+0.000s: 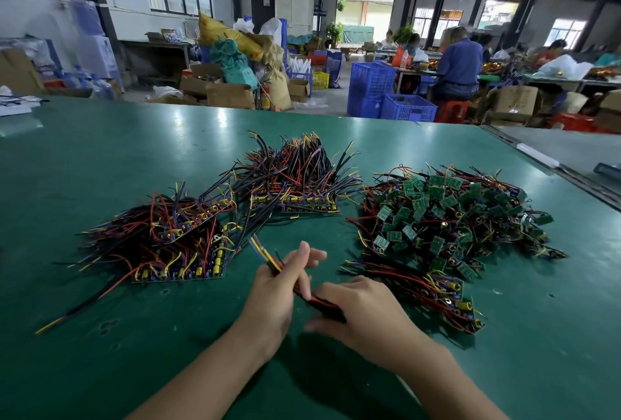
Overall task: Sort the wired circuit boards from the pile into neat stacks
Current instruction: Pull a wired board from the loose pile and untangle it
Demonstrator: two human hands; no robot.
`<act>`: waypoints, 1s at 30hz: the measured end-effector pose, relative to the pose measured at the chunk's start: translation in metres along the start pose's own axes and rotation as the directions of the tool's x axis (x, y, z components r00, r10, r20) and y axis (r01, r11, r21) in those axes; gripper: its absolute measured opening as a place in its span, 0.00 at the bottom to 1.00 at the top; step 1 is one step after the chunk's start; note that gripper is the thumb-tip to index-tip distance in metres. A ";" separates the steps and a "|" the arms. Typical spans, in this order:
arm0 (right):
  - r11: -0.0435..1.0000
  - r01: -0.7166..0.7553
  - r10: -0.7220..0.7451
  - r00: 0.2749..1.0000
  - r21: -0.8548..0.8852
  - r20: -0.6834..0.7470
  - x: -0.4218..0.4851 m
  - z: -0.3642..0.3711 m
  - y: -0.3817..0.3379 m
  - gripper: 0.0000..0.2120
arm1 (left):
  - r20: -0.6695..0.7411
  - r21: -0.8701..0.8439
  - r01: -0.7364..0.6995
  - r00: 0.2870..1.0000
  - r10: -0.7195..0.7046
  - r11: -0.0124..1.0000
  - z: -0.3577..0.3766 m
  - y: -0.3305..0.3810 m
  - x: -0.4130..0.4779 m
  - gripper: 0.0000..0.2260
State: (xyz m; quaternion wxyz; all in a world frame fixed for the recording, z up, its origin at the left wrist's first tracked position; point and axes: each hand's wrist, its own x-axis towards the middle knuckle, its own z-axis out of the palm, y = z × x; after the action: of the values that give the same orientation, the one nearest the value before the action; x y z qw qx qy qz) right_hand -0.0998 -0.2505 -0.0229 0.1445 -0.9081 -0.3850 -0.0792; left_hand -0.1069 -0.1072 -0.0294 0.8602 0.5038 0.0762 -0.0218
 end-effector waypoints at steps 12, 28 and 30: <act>0.733 -0.611 0.444 0.763 -0.298 -0.470 -0.029 -0.042 0.037 0.14 | 0.020 0.111 -0.006 1.000 0.003 0.994 -0.021 0.005 0.006 0.12; 0.649 -0.620 0.668 0.742 -0.441 -0.060 -0.033 -0.020 0.041 0.37 | 0.068 0.114 0.075 0.994 -0.084 0.991 -0.029 0.006 0.007 0.11; 0.621 -0.669 0.682 0.718 -0.409 -0.138 -0.032 -0.022 0.044 0.37 | 0.072 0.124 0.083 0.993 -0.092 0.989 -0.029 0.005 0.009 0.11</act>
State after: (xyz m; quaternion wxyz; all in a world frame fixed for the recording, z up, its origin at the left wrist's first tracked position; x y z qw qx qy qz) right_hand -0.0908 -0.3089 -0.0191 -0.0465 -0.9950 0.0094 -0.0879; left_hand -0.1010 -0.0793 -0.0403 0.8286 0.5500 0.0634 -0.0836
